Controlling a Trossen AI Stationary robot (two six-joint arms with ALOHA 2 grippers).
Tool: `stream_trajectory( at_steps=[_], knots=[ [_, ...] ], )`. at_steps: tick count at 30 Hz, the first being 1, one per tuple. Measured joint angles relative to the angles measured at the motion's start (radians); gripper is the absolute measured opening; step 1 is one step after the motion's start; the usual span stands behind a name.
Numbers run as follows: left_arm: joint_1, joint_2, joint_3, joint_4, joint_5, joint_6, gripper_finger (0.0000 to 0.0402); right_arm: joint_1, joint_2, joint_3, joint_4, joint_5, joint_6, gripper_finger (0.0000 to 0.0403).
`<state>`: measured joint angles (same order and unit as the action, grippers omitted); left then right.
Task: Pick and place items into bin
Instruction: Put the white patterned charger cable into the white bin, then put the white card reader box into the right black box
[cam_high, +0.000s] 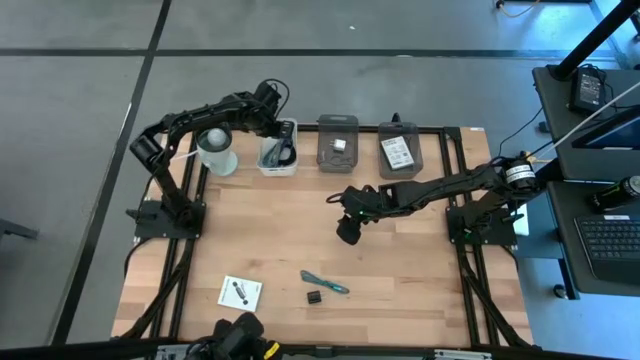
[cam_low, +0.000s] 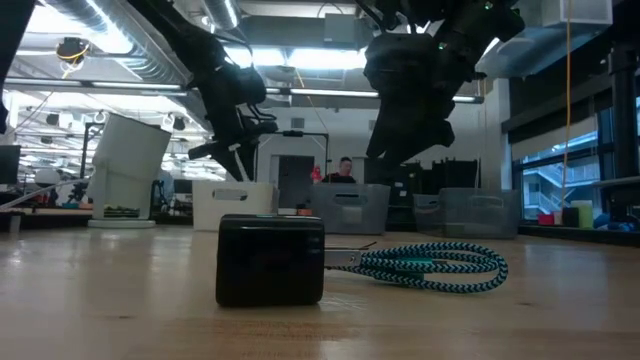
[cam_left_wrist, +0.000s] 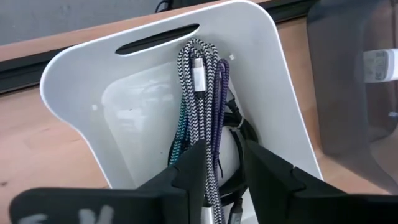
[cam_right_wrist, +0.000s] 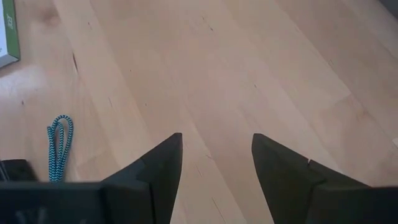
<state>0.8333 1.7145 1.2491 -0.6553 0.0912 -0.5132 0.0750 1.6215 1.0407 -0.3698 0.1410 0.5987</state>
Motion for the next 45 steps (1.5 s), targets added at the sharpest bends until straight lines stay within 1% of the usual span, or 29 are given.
stream_trajectory(
  at_steps=[7,12,15,20,24,26,28,31,33,36,39,41,43,45],
  knots=[
    [0.000,-0.017,0.000,-0.005,-0.001,-0.004,0.0104,0.000,0.000,0.000,-0.001,0.000,0.000,0.0196],
    [-0.015,-0.094,0.000,0.000,-0.023,0.036,0.0104,0.000,0.000,0.000,-0.001,0.000,-0.002,0.0196],
    [-0.052,-0.167,0.000,0.000,-0.044,0.055,0.0102,0.000,0.000,0.000,0.003,0.000,-0.001,0.0196],
    [-0.178,-0.282,0.000,-0.008,-0.127,0.099,0.0082,0.000,0.000,0.000,0.012,-0.001,-0.004,0.0196],
    [-0.321,-0.337,0.000,-0.065,-0.198,0.128,0.0041,0.000,0.000,0.000,0.016,-0.001,-0.005,0.0196],
    [-0.403,-0.352,0.000,-0.108,-0.206,0.143,0.0014,0.000,0.000,0.000,0.016,-0.001,-0.004,0.0196],
    [-0.486,-0.359,0.000,-0.148,-0.205,0.132,0.0005,0.000,0.000,0.000,0.015,-0.001,-0.006,0.0196],
    [-0.619,-0.360,0.000,-0.214,-0.232,0.057,0.0002,0.000,0.000,0.000,0.016,-0.002,-0.039,0.0196],
    [-0.709,-0.360,0.000,-0.273,-0.287,-0.025,0.0001,0.000,0.000,0.000,0.027,-0.003,-0.063,0.0196],
    [-0.838,-0.360,0.000,-0.381,-0.362,-0.205,0.0002,0.000,0.000,0.000,0.067,-0.002,-0.092,0.0196],
    [-0.964,-0.360,0.000,-0.490,-0.377,-0.406,0.0001,0.000,0.000,0.000,0.118,-0.003,-0.118,0.0196],
    [-1.047,-0.360,0.000,-0.573,-0.346,-0.543,0.0002,0.000,0.000,0.000,0.153,-0.009,-0.136,0.0196],
    [-1.113,-0.352,0.000,-0.647,-0.272,-0.671,0.0002,0.000,0.000,0.000,0.187,-0.048,-0.155,0.0196],
    [-1.172,-0.341,0.000,-0.684,-0.188,-0.772,0.0001,-0.003,0.008,0.000,0.231,-0.088,-0.186,0.0196]
  ],
)
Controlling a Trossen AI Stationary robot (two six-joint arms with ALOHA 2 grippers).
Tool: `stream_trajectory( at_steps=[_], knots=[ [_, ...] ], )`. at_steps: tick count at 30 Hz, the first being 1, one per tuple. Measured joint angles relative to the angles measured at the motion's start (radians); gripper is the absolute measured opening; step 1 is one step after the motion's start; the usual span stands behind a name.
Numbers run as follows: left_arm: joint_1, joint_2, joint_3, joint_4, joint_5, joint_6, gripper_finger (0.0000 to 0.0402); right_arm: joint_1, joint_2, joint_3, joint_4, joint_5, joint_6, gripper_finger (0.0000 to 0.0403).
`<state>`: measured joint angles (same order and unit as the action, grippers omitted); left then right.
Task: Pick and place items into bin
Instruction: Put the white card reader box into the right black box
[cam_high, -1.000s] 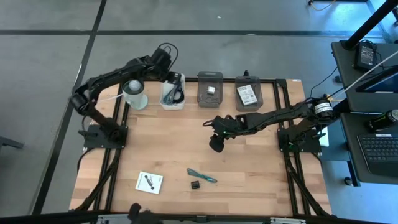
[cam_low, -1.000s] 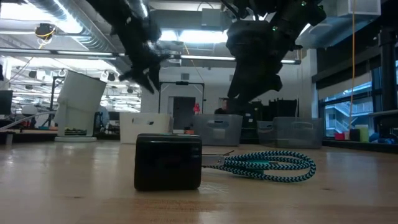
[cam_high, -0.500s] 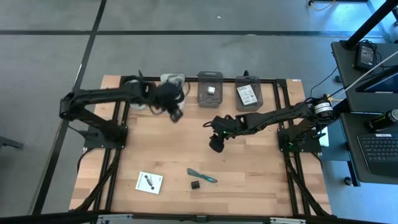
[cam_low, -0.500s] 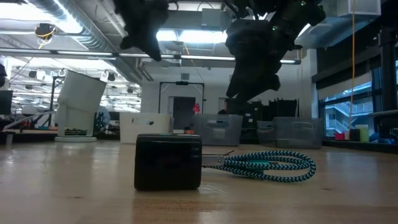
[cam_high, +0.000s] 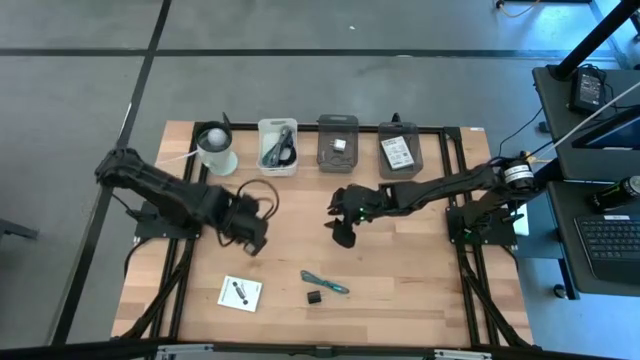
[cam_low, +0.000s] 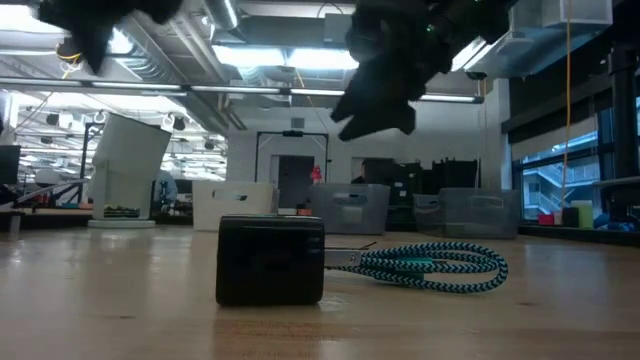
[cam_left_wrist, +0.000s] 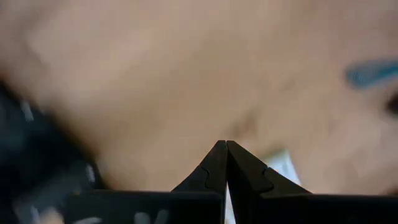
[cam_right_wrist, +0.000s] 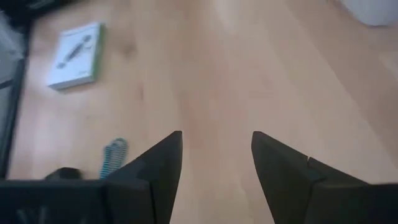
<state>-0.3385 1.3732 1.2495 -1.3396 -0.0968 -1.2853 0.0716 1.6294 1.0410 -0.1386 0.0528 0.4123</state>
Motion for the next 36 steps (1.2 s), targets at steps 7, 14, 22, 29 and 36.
stream_trajectory(
  at_steps=[7,14,22,29,36],
  knots=[
    [-0.179,0.072,0.000,0.031,0.203,-0.198,0.0001,-0.012,0.043,0.000,0.071,-0.092,-0.001,0.0196],
    [-0.314,0.173,-0.094,0.320,0.208,-0.336,0.0002,-0.011,0.052,0.000,0.075,-0.111,-0.023,0.0196],
    [-0.414,0.189,-0.339,0.711,0.196,-0.569,0.0002,-0.011,0.052,0.000,0.079,-0.134,-0.028,0.0196],
    [-0.426,0.185,-0.460,0.800,0.218,-0.603,0.0001,-0.011,0.052,0.000,0.077,-0.134,-0.029,0.0196],
    [-0.310,0.182,-0.488,0.775,0.220,-0.328,0.0002,-0.011,0.052,0.000,0.087,-0.134,-0.028,0.0196]
  ],
)
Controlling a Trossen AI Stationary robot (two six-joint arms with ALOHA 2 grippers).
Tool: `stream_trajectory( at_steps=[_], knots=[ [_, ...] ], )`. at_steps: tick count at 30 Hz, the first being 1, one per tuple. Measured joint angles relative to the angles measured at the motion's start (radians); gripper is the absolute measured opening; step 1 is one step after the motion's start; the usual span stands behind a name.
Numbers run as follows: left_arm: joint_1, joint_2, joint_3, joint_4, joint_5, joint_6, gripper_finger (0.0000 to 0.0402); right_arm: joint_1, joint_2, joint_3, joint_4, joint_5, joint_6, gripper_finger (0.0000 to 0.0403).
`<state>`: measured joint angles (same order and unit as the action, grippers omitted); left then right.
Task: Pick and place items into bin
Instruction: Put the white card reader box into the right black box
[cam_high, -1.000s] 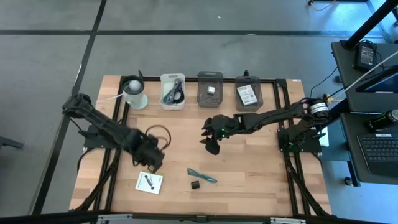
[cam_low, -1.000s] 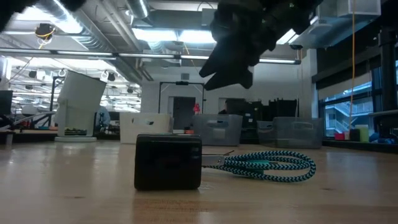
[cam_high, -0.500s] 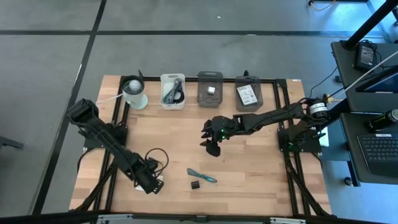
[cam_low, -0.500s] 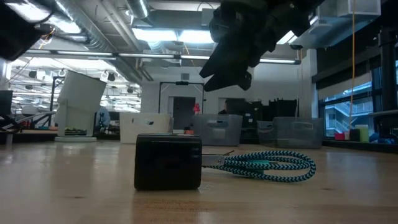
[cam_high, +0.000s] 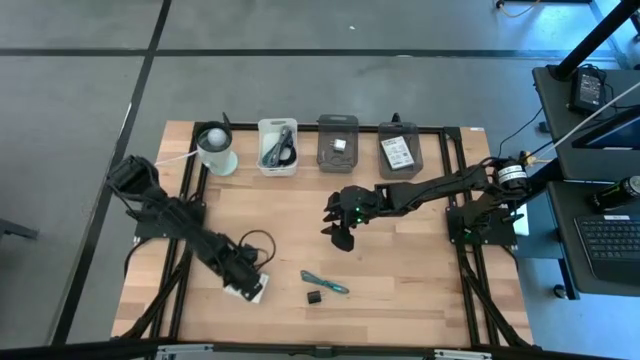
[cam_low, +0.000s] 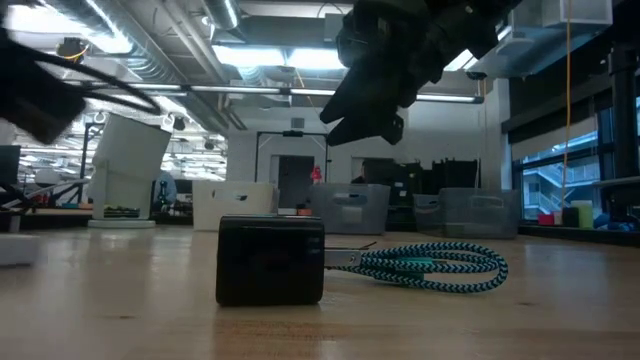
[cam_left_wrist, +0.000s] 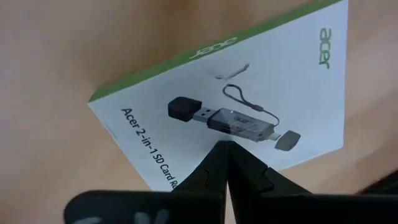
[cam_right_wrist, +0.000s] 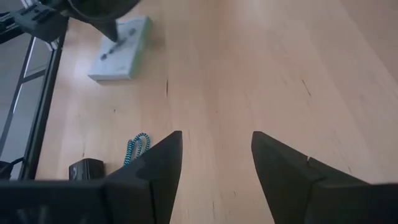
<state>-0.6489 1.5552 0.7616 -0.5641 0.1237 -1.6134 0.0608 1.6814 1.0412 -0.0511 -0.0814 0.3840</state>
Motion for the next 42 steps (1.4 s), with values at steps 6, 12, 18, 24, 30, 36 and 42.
stream_trajectory(
  at_steps=[6,12,18,24,30,36,42],
  knots=[
    [0.158,-0.011,-0.002,-0.028,-0.082,0.268,0.0002,0.000,0.004,0.000,0.010,0.000,0.023,0.0196],
    [0.308,-0.040,-0.005,-0.032,-0.139,0.508,0.0002,0.000,0.056,0.000,0.042,0.000,0.058,0.0196],
    [0.422,-0.108,-0.011,-0.046,-0.204,0.639,0.0002,-0.004,0.105,0.000,0.068,-0.001,0.126,0.0196],
    [0.447,-0.224,-0.009,-0.038,-0.247,0.555,0.0002,-0.046,0.107,0.000,0.117,-0.056,0.176,0.0196],
    [0.362,-0.376,-0.008,-0.039,-0.449,0.298,0.0002,-0.120,0.108,0.074,0.109,-0.134,0.153,0.0196],
    [0.206,-0.460,-0.006,-0.114,-0.646,0.084,0.0002,-0.156,0.162,0.294,-0.093,-0.142,0.063,0.0196],
    [0.082,-0.439,-0.006,-0.249,-0.664,-0.199,0.0003,-0.171,0.336,0.529,-0.327,-0.198,0.035,0.0196]
  ],
)
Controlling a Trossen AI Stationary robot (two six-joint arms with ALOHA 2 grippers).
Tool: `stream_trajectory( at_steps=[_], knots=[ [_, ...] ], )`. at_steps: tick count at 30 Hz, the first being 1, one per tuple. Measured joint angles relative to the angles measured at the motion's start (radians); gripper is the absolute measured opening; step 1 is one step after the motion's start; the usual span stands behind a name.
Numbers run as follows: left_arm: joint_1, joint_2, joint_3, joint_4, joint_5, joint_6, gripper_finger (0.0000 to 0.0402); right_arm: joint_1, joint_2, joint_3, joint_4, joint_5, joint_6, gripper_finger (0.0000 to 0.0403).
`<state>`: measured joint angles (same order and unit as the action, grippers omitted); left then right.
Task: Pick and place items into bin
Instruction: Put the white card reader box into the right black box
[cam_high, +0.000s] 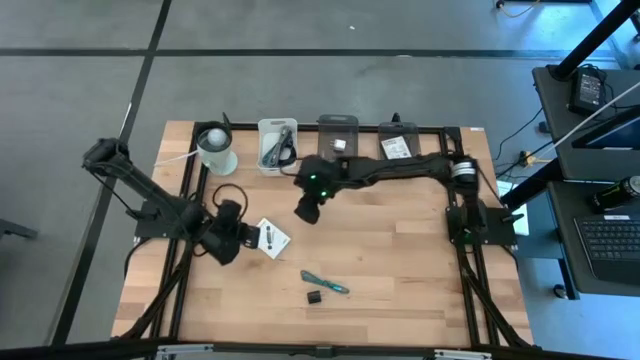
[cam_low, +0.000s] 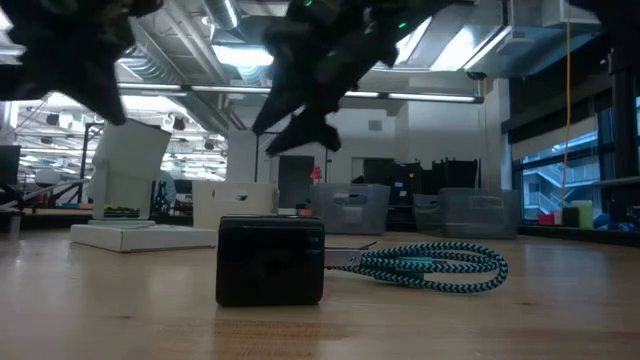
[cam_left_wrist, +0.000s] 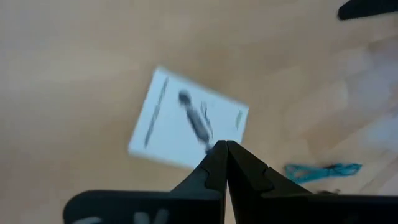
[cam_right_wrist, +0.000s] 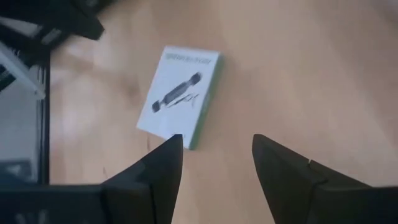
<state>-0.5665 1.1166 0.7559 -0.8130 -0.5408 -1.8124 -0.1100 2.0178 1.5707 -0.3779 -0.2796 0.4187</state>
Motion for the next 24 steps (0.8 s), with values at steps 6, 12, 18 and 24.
stream_trajectory(
  at_steps=[6,12,18,24],
  knots=[
    [-0.069,0.054,0.001,0.000,0.049,-0.313,0.0003,0.020,0.149,0.112,-0.017,-0.115,0.011,0.0196],
    [-0.071,0.199,0.001,-0.003,0.163,-0.444,0.0003,0.036,0.208,0.123,0.037,-0.125,0.021,0.0196],
    [-0.032,0.321,0.001,0.046,0.181,-0.463,0.0003,0.038,0.218,0.123,0.071,-0.130,0.019,0.0196],
    [-0.003,0.357,0.001,0.082,0.193,-0.474,0.0008,0.038,0.217,0.123,0.085,-0.133,0.021,0.0196]
  ],
)
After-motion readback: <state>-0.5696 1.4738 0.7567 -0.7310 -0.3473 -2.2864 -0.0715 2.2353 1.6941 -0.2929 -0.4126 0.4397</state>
